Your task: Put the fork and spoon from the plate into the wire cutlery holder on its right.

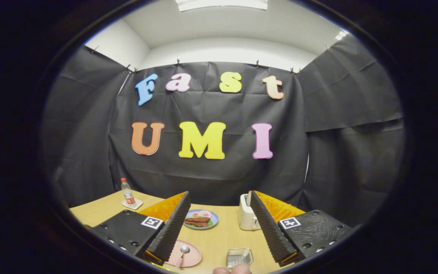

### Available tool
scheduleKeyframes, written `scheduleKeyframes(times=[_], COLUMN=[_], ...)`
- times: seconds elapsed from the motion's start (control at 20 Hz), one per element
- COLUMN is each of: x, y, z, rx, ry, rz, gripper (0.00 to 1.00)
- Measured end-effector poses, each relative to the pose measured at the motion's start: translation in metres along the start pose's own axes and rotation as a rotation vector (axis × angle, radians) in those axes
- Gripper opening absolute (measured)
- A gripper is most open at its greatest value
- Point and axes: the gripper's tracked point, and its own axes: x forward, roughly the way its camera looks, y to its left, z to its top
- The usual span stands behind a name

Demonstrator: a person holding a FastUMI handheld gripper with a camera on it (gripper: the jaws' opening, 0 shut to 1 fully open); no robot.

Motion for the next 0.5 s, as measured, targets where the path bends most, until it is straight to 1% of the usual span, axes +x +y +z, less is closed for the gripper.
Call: scheduleKeyframes(times=[0.25,0.5], x=[0.003,0.006], y=[0.015,0.049], z=[-0.007,-0.029], rx=[0.009,-0.017], ry=[0.023,0.079], rz=[0.007,0.073], gripper=[0.95,0.95])
